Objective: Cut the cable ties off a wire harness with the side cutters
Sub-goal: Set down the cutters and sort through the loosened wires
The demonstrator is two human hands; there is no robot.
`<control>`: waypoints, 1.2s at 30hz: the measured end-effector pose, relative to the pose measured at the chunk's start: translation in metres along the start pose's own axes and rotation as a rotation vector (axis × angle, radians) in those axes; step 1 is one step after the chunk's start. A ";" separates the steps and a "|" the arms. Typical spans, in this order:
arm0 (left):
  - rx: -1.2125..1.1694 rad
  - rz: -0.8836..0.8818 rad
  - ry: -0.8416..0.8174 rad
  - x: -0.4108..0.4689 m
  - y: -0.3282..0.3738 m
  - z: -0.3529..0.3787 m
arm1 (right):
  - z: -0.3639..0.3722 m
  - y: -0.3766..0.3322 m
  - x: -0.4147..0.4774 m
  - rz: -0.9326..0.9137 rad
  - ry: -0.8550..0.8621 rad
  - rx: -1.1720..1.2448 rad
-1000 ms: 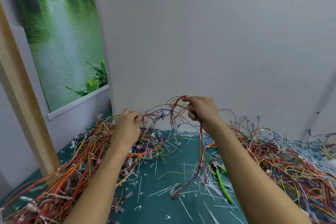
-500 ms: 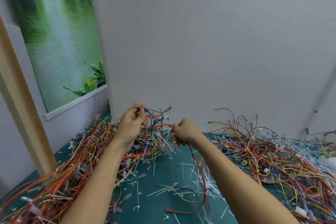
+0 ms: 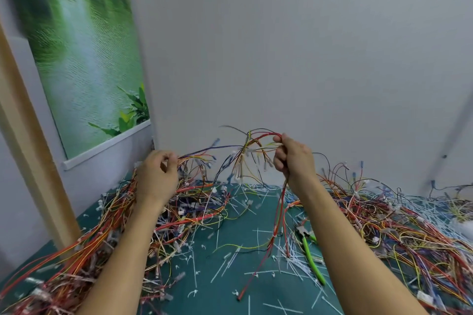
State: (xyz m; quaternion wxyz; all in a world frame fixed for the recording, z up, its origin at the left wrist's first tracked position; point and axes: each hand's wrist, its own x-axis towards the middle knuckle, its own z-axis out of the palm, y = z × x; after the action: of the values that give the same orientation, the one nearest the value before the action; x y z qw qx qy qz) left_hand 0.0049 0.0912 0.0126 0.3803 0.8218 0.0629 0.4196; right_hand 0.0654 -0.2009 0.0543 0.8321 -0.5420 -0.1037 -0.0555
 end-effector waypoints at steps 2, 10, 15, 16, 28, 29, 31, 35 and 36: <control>0.117 0.061 0.023 -0.006 0.002 -0.002 | 0.000 0.002 -0.002 -0.004 -0.050 0.008; -0.055 0.134 0.136 0.006 0.025 -0.014 | 0.002 0.005 -0.024 0.353 -0.472 -0.543; -0.165 -0.034 -0.086 0.007 0.016 -0.013 | 0.003 0.001 -0.026 0.386 -0.247 -0.506; -0.126 -0.043 -0.140 0.007 0.013 -0.013 | 0.001 -0.002 -0.024 0.351 -0.165 -0.392; 0.423 -0.158 -0.322 0.003 -0.020 0.008 | -0.023 -0.036 -0.029 0.134 -0.046 0.128; 0.444 -0.160 -0.293 0.005 -0.023 0.008 | -0.027 -0.035 -0.027 0.160 0.015 0.222; 0.477 -0.162 -0.281 0.007 -0.031 0.007 | -0.035 -0.031 -0.026 0.188 0.114 0.332; 0.606 -0.266 -0.254 0.012 -0.049 0.004 | -0.044 -0.027 -0.026 0.175 0.143 0.351; 0.624 -0.310 -0.231 0.014 -0.053 0.001 | -0.046 -0.029 -0.026 0.153 0.152 0.367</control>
State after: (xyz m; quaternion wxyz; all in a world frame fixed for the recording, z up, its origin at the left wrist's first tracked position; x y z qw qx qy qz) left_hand 0.0257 0.1333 -0.0147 0.1749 0.9210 0.2680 0.2222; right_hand 0.0391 -0.2558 0.0560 0.9241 -0.3819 -0.0073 -0.0129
